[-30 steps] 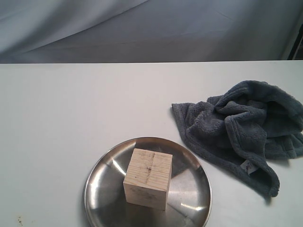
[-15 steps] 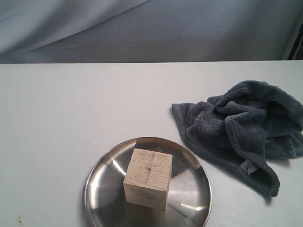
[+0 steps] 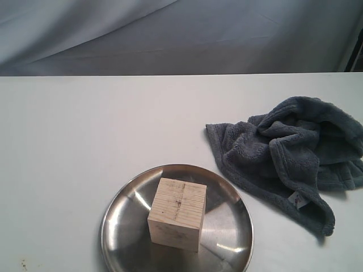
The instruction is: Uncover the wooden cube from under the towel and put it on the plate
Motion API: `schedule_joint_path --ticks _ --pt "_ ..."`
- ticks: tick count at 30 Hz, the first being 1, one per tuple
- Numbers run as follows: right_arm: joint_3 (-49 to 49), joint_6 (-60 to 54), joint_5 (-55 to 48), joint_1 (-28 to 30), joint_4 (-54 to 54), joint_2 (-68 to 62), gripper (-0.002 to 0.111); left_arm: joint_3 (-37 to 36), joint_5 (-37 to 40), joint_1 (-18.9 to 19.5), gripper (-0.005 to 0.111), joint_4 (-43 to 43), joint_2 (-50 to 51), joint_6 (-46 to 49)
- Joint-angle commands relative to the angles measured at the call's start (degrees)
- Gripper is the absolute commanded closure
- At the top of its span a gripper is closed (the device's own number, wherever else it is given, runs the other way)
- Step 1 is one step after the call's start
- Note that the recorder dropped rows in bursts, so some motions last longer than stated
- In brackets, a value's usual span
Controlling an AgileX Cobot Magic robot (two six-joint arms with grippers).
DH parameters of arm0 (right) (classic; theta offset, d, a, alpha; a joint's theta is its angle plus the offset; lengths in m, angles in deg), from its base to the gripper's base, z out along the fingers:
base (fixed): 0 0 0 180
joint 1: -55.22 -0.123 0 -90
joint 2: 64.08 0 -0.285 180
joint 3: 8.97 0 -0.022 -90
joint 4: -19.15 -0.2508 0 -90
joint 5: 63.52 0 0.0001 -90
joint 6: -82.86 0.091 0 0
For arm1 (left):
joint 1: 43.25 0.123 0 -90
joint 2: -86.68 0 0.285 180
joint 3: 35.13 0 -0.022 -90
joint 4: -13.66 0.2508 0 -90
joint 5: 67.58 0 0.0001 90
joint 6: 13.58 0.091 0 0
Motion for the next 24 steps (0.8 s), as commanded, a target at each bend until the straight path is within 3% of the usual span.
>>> schedule_joint_path --ticks 1,24 --pt "0.21 0.07 0.89 -1.32 0.87 0.20 0.108 0.00 -0.62 -0.27 0.107 0.11 -0.19 -0.03" --pt "0.21 -0.06 0.89 -3.47 -0.48 0.20 0.108 0.00 -0.62 -0.27 0.107 0.11 -0.19 -0.03"
